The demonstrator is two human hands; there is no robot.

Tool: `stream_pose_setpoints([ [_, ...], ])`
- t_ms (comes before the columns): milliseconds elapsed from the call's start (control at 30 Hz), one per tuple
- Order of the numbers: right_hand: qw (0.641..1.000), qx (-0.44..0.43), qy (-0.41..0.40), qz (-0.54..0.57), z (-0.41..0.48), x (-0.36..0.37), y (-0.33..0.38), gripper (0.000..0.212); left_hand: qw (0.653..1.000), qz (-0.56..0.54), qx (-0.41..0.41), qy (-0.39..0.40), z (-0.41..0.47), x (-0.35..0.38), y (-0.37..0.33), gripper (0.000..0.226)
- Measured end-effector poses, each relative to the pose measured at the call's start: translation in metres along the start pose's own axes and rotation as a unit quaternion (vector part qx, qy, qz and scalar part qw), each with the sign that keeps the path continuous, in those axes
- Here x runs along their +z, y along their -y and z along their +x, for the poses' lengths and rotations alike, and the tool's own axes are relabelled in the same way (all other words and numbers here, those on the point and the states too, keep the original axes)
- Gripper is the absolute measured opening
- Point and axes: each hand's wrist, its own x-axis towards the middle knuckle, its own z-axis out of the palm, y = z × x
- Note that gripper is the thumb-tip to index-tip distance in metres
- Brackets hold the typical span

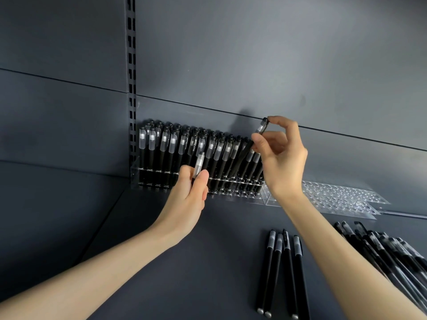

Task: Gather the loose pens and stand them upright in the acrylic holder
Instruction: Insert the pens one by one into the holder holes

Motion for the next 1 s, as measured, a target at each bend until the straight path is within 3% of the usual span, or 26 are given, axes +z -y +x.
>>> stream_pose_setpoints([
  [167,1.000,-0.026,0.010,-0.012,-0.002,0.008,-0.008,0.029,0.999,0.004,0.037,0.000,-0.001,-0.001,-0.001,0.031],
  [367,0.997,-0.032,0.061,-0.044,-0.009,0.013,-0.021,0.028,0.999,0.029,0.026,-0.012,0.003,-0.002,0.004,0.034],
  [633,0.989,-0.002,0.118,-0.093,-0.013,0.009,-0.025,0.023,0.998,0.043,0.045,0.017,0.000,0.001,0.002,0.041],
  [767,0.987,0.000,0.118,-0.110,-0.015,0.007,-0.018,0.021,0.999,0.040,0.029,0.011,0.001,0.002,0.004,0.033],
  [867,0.992,0.037,0.111,-0.039,-0.021,0.003,-0.007,0.011,0.999,0.025,0.028,0.029,-0.001,0.002,0.002,0.023],
  [1000,0.971,0.100,0.195,0.094,-0.029,0.002,0.003,0.016,0.997,-0.006,0.025,0.075,-0.006,0.007,0.000,0.022],
])
